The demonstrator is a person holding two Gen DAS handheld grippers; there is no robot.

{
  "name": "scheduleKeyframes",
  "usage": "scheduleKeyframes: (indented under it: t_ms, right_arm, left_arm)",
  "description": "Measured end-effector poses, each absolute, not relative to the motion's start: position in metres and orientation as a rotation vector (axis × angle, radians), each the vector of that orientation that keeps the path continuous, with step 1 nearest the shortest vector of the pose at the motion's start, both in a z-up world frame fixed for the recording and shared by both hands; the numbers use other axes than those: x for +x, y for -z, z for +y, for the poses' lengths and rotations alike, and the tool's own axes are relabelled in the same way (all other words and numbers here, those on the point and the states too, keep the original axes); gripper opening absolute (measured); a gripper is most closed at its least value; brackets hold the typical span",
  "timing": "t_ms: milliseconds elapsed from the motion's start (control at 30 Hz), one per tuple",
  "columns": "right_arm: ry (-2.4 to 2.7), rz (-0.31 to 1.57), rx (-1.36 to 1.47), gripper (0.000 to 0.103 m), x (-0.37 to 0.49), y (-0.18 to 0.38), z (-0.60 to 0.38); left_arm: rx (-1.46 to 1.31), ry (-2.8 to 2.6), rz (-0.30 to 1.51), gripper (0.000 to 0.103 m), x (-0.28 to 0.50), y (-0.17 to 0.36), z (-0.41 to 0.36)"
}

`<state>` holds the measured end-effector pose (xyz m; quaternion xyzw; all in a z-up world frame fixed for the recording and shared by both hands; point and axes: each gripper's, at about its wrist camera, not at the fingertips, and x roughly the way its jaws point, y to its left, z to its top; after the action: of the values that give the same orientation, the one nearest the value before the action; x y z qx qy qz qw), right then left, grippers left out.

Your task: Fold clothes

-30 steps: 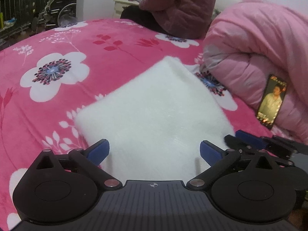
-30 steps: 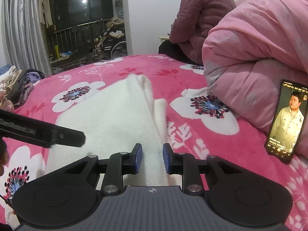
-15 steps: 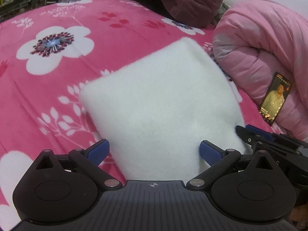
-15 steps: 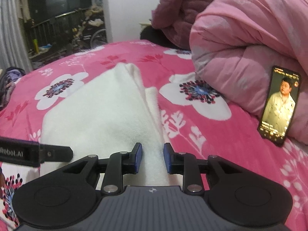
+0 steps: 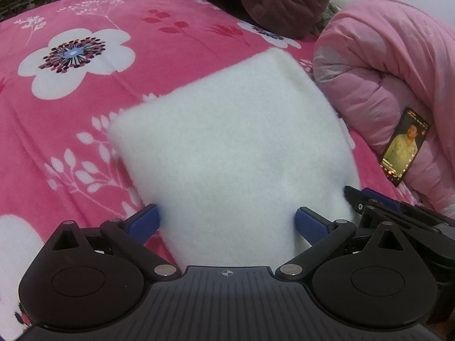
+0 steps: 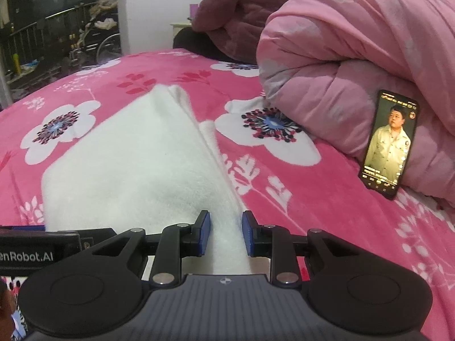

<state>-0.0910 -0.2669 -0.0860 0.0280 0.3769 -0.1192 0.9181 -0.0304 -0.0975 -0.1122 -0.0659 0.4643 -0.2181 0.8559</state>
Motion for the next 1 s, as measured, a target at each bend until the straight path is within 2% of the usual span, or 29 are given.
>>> scheduleKeyframes:
  t_ms: [1000]
  right_arm:
    - [0.301, 0.776, 0.103, 0.028, -0.090, 0.091, -0.267]
  left_arm:
    - [-0.039, 0.439, 1.081, 0.103, -0.014, 0.111, -0.109]
